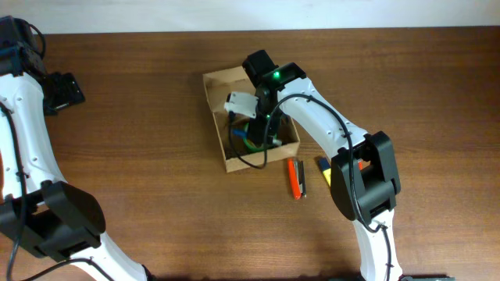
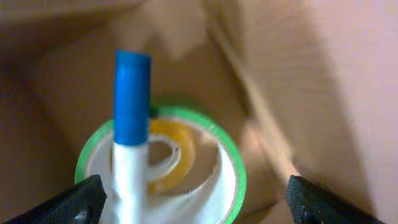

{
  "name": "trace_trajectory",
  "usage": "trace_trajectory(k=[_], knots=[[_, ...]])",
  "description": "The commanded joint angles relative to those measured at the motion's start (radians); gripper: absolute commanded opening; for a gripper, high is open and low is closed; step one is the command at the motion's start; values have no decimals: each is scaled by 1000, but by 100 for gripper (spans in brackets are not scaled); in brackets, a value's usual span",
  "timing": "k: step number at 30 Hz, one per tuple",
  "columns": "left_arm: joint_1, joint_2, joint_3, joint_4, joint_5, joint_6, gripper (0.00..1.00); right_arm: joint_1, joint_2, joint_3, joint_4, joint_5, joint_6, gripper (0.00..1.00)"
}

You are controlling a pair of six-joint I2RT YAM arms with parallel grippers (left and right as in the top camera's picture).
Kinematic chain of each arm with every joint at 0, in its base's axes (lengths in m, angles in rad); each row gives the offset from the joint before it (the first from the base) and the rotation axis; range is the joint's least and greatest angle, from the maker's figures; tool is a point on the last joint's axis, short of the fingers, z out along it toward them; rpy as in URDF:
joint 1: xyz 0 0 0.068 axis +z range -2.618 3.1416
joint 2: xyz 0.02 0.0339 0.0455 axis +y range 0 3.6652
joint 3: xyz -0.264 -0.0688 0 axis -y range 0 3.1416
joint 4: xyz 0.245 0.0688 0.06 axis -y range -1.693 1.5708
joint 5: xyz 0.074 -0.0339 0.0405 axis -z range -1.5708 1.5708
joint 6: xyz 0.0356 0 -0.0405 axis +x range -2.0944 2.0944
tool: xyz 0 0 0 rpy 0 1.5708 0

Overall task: Pack container
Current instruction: 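Lower the marker into the box, open the right gripper, lift away, then lower the right gripper onto the orange box cutter and grasp it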

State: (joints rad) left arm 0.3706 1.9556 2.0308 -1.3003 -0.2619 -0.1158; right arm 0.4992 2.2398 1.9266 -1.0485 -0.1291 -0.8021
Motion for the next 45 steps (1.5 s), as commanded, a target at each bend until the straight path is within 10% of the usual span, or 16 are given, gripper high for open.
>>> trace_trajectory(k=[1,20,30,45], knots=[[-1,-24,-3,-1,-5,13,100,5,-36,53,19,10,164,94],[-1,-24,-3,-1,-5,13,100,3,-106,335,-140,264,404,98],[-1,-24,-3,-1,-5,13,100,-144,-266,317,-172,377,704,61],[-1,-24,-3,-1,-5,13,100,-431,-674,-343,-146,299,943,68]])
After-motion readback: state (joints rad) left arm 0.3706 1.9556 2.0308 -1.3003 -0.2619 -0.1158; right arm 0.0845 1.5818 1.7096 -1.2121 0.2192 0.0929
